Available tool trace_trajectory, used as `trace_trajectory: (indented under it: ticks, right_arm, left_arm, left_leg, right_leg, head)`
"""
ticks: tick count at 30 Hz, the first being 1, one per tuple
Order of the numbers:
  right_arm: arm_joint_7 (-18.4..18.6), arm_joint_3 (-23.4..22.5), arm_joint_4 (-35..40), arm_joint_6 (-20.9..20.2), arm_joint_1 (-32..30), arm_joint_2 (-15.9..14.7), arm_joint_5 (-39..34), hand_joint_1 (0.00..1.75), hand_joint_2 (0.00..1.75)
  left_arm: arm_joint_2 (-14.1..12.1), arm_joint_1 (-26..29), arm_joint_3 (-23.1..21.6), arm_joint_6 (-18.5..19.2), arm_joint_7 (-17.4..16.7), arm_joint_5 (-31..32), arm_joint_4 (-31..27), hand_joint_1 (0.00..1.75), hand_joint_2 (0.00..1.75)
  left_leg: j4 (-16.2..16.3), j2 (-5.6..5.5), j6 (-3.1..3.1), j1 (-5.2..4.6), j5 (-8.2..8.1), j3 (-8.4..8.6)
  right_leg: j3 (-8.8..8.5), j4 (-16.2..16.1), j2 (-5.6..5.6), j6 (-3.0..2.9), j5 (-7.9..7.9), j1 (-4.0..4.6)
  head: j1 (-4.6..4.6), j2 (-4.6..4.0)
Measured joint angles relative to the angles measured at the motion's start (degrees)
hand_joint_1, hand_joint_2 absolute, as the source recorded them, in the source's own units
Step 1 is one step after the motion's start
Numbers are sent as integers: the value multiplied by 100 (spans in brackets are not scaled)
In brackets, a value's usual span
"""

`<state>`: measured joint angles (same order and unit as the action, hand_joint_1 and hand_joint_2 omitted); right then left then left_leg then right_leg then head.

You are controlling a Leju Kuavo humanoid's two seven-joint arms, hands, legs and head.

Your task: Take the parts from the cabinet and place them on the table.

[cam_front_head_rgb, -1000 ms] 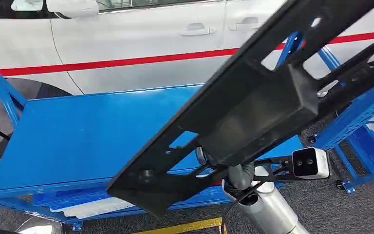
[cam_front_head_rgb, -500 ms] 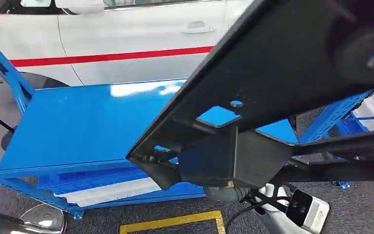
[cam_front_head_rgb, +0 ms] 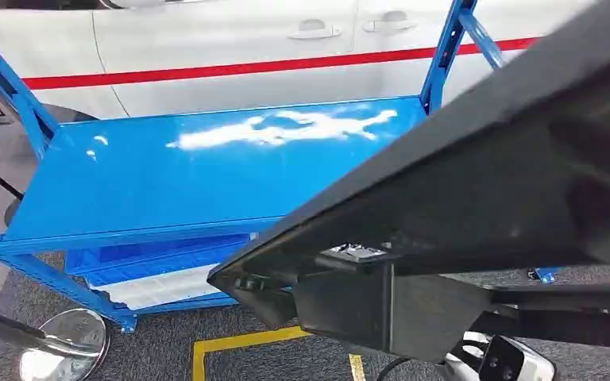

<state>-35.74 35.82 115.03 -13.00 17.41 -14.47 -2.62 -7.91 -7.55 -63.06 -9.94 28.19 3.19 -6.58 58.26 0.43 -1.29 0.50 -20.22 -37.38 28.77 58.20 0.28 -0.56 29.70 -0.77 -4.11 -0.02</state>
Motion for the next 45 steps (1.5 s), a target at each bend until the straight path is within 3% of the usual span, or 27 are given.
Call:
trace_trajectory:
  ticks: [1, 2, 4, 5, 6, 7, 9, 10, 12, 15, 16, 18, 19, 20, 21, 23, 25, 27, 28, 34, 36, 37, 38, 39, 41, 43, 45]
  right_arm:
    - [0, 0, 8, -18, 2, -26, -46, 169, 175]
    - [0, 0, 24, -44, -13, -51, -101, 169, 175]
    - [0, -2, 94, -79, -92, -116, -186, 169, 175]
    - [0, -2, 133, -59, -168, -156, -206, 169, 175]
    - [0, -9, 162, -37, -248, -197, -210, 169, 175]
    - [0, -20, 199, 13, -324, -230, -210, 169, 175]
    - [0, -50, 314, 126, -481, -304, -208, 169, 175]
    - [0, -63, 370, 162, -541, -330, -208, 169, 175]
    - [0, -90, 492, 249, -658, -363, -184, 169, 175]
    - [0, -103, 584, 273, -758, -394, -155, 169, 175]
    - [0, -107, 599, 269, -784, -415, -158, 169, 175]
    - [0, -125, 616, 223, -803, -444, -177, 169, 175]
    - [0, -138, 629, 201, -806, -444, -188, 169, 175]
    - [0, -151, 629, 177, -806, -448, -193, 169, 175]
    - [0, -162, 629, 153, -806, -457, -195, 169, 175]
    - [0, -184, 629, 94, -805, -470, -210, 169, 175]
    - [0, -230, 629, 30, -791, -472, -228, 169, 175]
    - [0, -275, 632, -46, -749, -472, -269, 169, 175]
    - [0, -299, 630, -83, -745, -472, -291, 169, 175]
    - [0, -304, 629, -97, -745, -472, -293, 169, 175]
    - [0, -426, 627, -365, -729, -483, -435, 169, 175]
    - [0, -582, 627, -658, -696, -488, -562, 169, 175]
    - [0, -667, 619, -717, -696, -490, -590, 169, 175]
    - [0, -684, 616, -719, -695, -490, -590, 169, 175]
    - [0, -732, 616, -754, -688, -490, -601, 169, 175]
    - [0, -772, 616, -930, -655, -490, -650, 169, 175]
    - [0, -815, 594, -1161, -573, -490, -726, 169, 175]
  left_arm:
    - [-2, 6, -4, 2, 13, 0, 4, 0, 175]
    - [-2, 9, -11, 2, 15, 7, 4, 0, 175]
    - [-15, -5, -37, 2, 35, 2, 4, 0, 175]
    - [-35, -15, -53, 13, 59, 2, 4, 0, 175]
    - [-59, -18, -74, 28, 70, 0, 4, 0, 175]
    - [-74, -23, -114, 33, 70, 0, 4, 0, 175]
    - [-120, -37, -168, 37, 59, 2, 4, 0, 175]
    - [-147, -55, -192, 37, 55, 2, 4, 0, 175]
    - [-220, -116, -254, 33, 42, 2, 4, 0, 175]
    - [-273, -137, -302, -6, 4, 0, 7, 0, 175]
    - [-275, -133, -319, -20, 2, 0, 13, 0, 175]
    - [-306, -146, -352, -33, 24, 0, 17, 0, 175]
    - [-308, -146, -376, -33, 46, 0, 17, 0, 175]
    - [-308, -147, -391, -33, 70, 0, 17, 0, 175]
    - [-308, -150, -400, -33, 83, 0, 20, 0, 175]
    - [-308, -159, -420, -35, 90, 0, 17, 0, 175]
    - [-308, -176, -426, -37, 79, 0, 17, 0, 175]
    - [-308, -190, -428, -50, 77, 0, 17, 0, 175]
    - [-308, -187, -428, -50, 75, 0, 17, 0, 175]
    - [-308, -188, -428, -50, 74, 0, 20, 0, 175]
    - [-330, -171, -428, -13, 81, 0, 24, 0, 175]
    - [-330, -137, -428, 18, 79, 22, 24, 0, 175]
    - [-328, -139, -428, 20, 79, 22, 24, 0, 175]
    - [-328, -138, -428, 20, 79, 20, 24, 0, 175]
    - [-328, -143, -428, 20, 79, 22, 24, 0, 175]
    - [-334, -163, -426, 20, 83, 24, 24, 0, 175]
    - [-326, -170, -426, 24, 123, 26, 24, 0, 175]
  left_leg:
    - [77, -5, -19, 30, -131, -39]
    - [285, -5, -34, 29, -478, -139]
    - [1068, -4, -60, 37, -1175, -347]
    - [1507, -4, -70, 37, -1377, -421]
    - [1801, -5, -66, 36, -1382, -424]
    - [1856, -5, -51, 36, -1215, -324]
    - [1326, -9, 8, 29, -798, 177]
    - [803, -17, 63, 12, -768, 585]
    - [-222, -32, 117, -29, -1117, 1255]
    - [-202, -29, 194, -80, -968, 1132]
    - [-254, 5, 234, -19, -875, 1097]
    - [-249, 29, 324, -35, -721, 912]
    - [-246, 32, 324, -40, -643, 820]
    - [-237, 35, 322, -45, -564, 725]
    - [-217, 37, 313, -45, -490, 617]
    - [-157, 38, 289, -38, -371, 386]
    - [-62, 37, 254, -33, -278, 192]
    - [29, 27, 194, -62, -213, 98]
    - [7, 26, 166, -62, -179, 101]
    - [-4, 27, 157, -63, -161, 103]
    - [-45, 12, 55, -71, -3, 54]
    - [761, -1, -27, -18, -1013, -246]
    - [1793, -1, -68, -10, -1324, -348]
    - [1730, -1, -62, -4, -1087, -182]
    - [983, -8, -9, -3, -743, 425]
    - [-119, -17, 68, -52, -1036, 1237]
    - [-248, -18, 113, -75, -1007, 1203]
  right_leg:
    - [44, -11, -37, -63, -73, -27]
    - [128, -10, -32, -104, -139, -22]
    - [288, -4, -36, -137, -271, -4]
    - [381, 1, -36, -140, -340, 13]
    - [477, 11, -37, -138, -407, 29]
    - [575, 25, -38, -137, -471, 41]
    - [752, 48, -33, -120, -589, 65]
    - [814, 55, -29, -109, -648, 73]
    - [850, 68, -41, -50, -742, 99]
    - [849, -9, -38, 64, -928, 53]
    - [882, 17, -31, 95, -877, 50]
    - [1057, 475, -26, 133, -157, 24]
    - [1153, 909, -26, 156, 203, 14]
    - [1239, 1358, -26, 175, 431, 8]
    - [1270, 1681, -26, 188, 462, 4]
    - [1036, 1694, -28, 202, 79, -3]
    - [369, 872, -32, 192, -235, -11]
    - [-247, -88, -23, 127, 149, 28]
    - [-224, -45, -23, 88, 141, 34]
    - [-200, -40, -26, 81, 132, 40]
    - [-60, -80, -37, -52, -37, 12]
    - [215, -80, -50, -157, -278, 15]
    - [496, -57, -49, -156, -495, 40]
    - [607, -46, -50, -145, -572, 49]
    - [778, -16, -49, -118, -698, 59]
    - [853, 17, -44, -70, -787, 90]
    - [854, -24, -66, 0, -921, 55]
  head:
    - [2, 0]
    - [2, 0]
    - [2, 0]
    - [0, 0]
    - [0, 0]
    - [0, 0]
    - [0, 0]
    - [0, 0]
    - [2, 0]
    - [2, 0]
    - [2, 0]
    - [2, 0]
    - [2, 0]
    - [2, 0]
    - [2, 0]
    - [2, 0]
    - [2, 0]
    - [0, 0]
    - [0, 0]
    - [2, 0]
    - [2, 0]
    - [0, 0]
    - [0, 0]
    - [0, 0]
    - [0, 0]
    - [0, 0]
    - [2, 0]
